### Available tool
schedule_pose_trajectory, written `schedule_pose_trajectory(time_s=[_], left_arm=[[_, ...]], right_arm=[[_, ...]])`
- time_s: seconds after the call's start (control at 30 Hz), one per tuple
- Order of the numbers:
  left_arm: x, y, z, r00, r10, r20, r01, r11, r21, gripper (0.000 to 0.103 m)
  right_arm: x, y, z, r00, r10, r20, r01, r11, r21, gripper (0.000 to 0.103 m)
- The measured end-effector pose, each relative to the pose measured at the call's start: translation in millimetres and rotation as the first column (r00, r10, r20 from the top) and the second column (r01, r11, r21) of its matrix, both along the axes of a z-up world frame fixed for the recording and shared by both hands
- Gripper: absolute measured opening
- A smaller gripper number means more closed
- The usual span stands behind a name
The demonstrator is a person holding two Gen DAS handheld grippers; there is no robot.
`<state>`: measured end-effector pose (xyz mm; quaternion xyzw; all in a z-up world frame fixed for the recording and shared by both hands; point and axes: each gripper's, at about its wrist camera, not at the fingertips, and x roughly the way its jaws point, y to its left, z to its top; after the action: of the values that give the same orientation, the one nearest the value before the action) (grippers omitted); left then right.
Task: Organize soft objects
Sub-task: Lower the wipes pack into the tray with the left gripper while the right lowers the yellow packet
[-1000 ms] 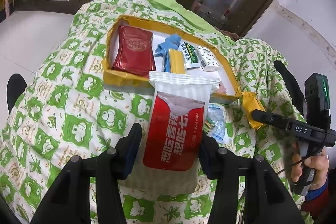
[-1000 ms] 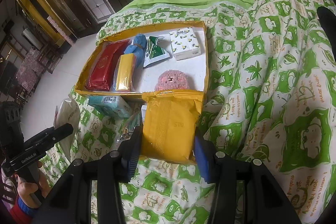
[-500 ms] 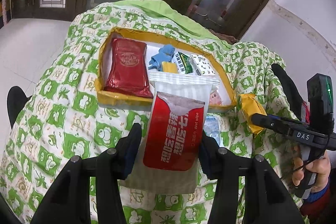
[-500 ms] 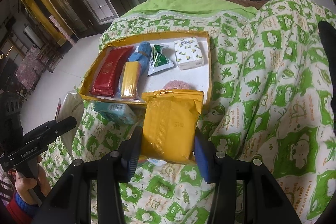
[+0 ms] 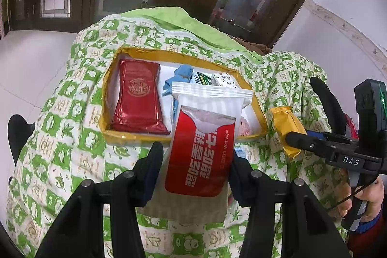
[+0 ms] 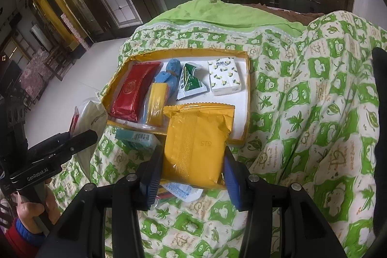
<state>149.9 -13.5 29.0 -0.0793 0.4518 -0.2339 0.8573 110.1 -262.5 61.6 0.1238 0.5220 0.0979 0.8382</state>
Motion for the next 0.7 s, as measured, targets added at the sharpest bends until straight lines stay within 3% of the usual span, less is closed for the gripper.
schedule_pose_trajectory(time_s=[0.4, 0.7], left_arm=[[37, -2, 13, 1.000, 0.017, 0.011, -0.017, 1.000, 0.025, 0.050], [65, -19, 14, 1.000, 0.017, -0.015, -0.017, 1.000, -0.012, 0.050]], right_arm=[[27, -36, 4, 0.994, -0.110, -0.021, 0.111, 0.993, 0.034, 0.050], [58, -18, -1, 0.997, -0.082, -0.016, 0.083, 0.995, 0.060, 0.050]])
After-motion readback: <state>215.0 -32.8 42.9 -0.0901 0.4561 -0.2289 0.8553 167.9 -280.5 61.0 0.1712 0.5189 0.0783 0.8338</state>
